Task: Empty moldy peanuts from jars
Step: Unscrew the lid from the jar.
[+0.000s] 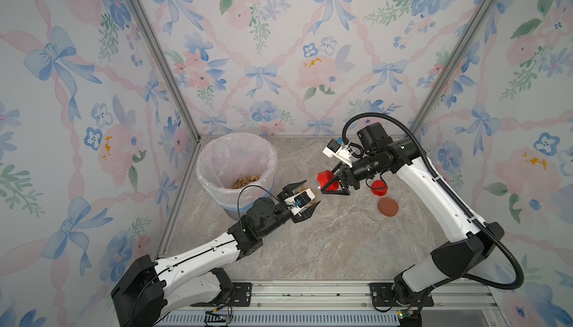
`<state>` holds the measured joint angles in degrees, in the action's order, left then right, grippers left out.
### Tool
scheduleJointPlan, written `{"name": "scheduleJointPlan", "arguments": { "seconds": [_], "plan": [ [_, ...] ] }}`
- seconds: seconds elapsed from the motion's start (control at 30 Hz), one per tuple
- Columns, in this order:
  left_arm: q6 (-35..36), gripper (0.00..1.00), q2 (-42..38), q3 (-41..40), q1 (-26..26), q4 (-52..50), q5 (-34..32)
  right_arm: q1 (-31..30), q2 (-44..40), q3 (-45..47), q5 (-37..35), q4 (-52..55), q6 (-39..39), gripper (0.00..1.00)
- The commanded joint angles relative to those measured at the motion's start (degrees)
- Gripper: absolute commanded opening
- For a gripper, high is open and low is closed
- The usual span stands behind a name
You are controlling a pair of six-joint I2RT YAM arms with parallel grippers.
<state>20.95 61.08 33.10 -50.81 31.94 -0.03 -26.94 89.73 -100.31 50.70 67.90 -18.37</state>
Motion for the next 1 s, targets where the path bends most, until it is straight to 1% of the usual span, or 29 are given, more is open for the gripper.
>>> {"name": "scheduleJointPlan", "arguments": {
  "seconds": [0.0,0.07,0.13,0.17,0.23,0.33,0.43,0.47,0.53,0.6,0.67,0.7,0.73,0.8,0.83,0.9,0.97],
  "plan": [
    [0.9,0.19,-0.6,0.7,-0.2,3.6,1.3,0.5,-3.2,2.3,1.2,-2.6,0.7,0.93],
    [1.1,0.19,-0.4,0.8,-0.1,3.6,1.0,0.9,-4.8,4.3,1.2,-4.4,2.0,0.97],
    [1.2,0.19,-0.2,0.9,0.1,3.6,0.8,1.8,-6.7,6.6,2.6,-6.8,3.0,1.00],
    [1.4,0.19,0.0,0.8,0.1,3.6,0.6,2.4,-7.8,7.8,3.6,-8.2,4.1,0.97],
    [1.5,0.19,0.3,0.9,0.2,3.6,0.3,3.8,-9.5,10.1,6.0,-11.7,6.5,0.98],
    [1.5,0.19,0.3,0.8,0.2,3.6,0.1,5.7,-11.4,12.8,7.2,-16.1,10.3,0.97],
    [1.5,0.18,0.0,0.8,0.3,3.6,-0.2,8.1,-13.6,16.3,10.3,-25.6,17.5,0.97],
    [1.5,0.18,0.0,0.8,0.3,3.6,-0.5,8.9,-14.3,17.6,11.7,-29.2,20.4,0.97],
    [1.8,0.18,0.1,0.9,0.3,3.6,-1.0,9.9,-15.6,19.6,10.4,-35.9,27.6,0.98],
    [2.0,0.18,0.2,1.0,0.3,3.6,-1.6,11.8,-15.5,20.1,8.0,-40.3,37.6,0.97],
    [2.4,0.18,0.6,1.1,0.3,3.6,-2.3,13.5,-14.7,20.1,6.3,-43.3,50.9,0.97],
    [2.7,0.18,0.7,1.1,0.3,3.6,-2.7,13.5,-14.7,20.3,4.8,-43.2,56.0,0.97],
    [3.0,0.18,0.9,1.2,0.3,3.6,-3.2,12.9,-15.2,20.3,1.5,-41.3,60.3,0.98],
    [3.8,0.18,1.1,1.2,0.2,3.5,-4.0,10.4,-16.6,19.0,-4.6,-34.4,61.5,1.00],
    [4.2,0.18,1.1,1.2,0.3,3.4,-4.3,8.9,-16.7,17.6,-7.9,-29.6,61.3,0.97],
    [4.6,0.18,1.4,1.3,0.3,3.2,-4.9,6.3,-16.3,14.5,-11.0,-21.3,59.9,0.92],
    [4.9,0.18,1.4,1.2,0.3,3.1,-5.4,4.2,-15.5,11.6,-13.6,-15.5,59.3,0.90]
  ]
}}
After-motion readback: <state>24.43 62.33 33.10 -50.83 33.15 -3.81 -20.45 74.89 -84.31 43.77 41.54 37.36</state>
